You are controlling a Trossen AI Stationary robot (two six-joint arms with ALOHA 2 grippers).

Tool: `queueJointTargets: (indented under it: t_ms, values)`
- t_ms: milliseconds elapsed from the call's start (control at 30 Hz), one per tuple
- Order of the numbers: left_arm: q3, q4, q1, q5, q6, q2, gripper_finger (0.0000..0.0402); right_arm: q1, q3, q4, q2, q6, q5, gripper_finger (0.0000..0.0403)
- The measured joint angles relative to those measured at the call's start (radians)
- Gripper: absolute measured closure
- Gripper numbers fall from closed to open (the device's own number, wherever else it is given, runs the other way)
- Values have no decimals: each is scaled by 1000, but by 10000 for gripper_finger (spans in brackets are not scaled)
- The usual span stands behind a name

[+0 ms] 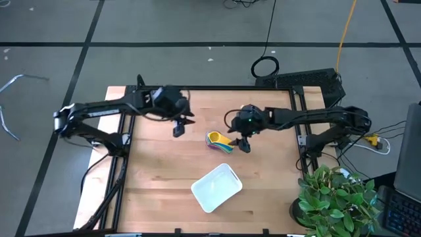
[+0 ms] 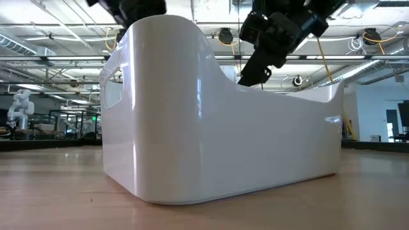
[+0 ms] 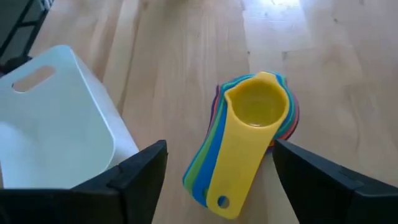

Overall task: Nest measuring cups in basket
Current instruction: Put the nested measuring cups into the white bin

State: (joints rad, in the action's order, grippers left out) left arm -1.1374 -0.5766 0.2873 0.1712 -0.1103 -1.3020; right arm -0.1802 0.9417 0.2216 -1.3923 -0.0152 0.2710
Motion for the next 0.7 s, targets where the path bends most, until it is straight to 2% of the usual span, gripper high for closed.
queueJointTargets:
  t_ms: [233, 433, 700]
  values:
    - [193, 107, -22, -27, 64, 128, 256, 6, 2, -38, -24, -46, -8, 65]
    - [252, 147, -22, -33, 71, 146, 256, 6, 2, -38, -93, -52, -7, 12]
    - [265, 169, -22, -33, 68, 146, 256, 4, 95, 85, -192, -51, -70, 5]
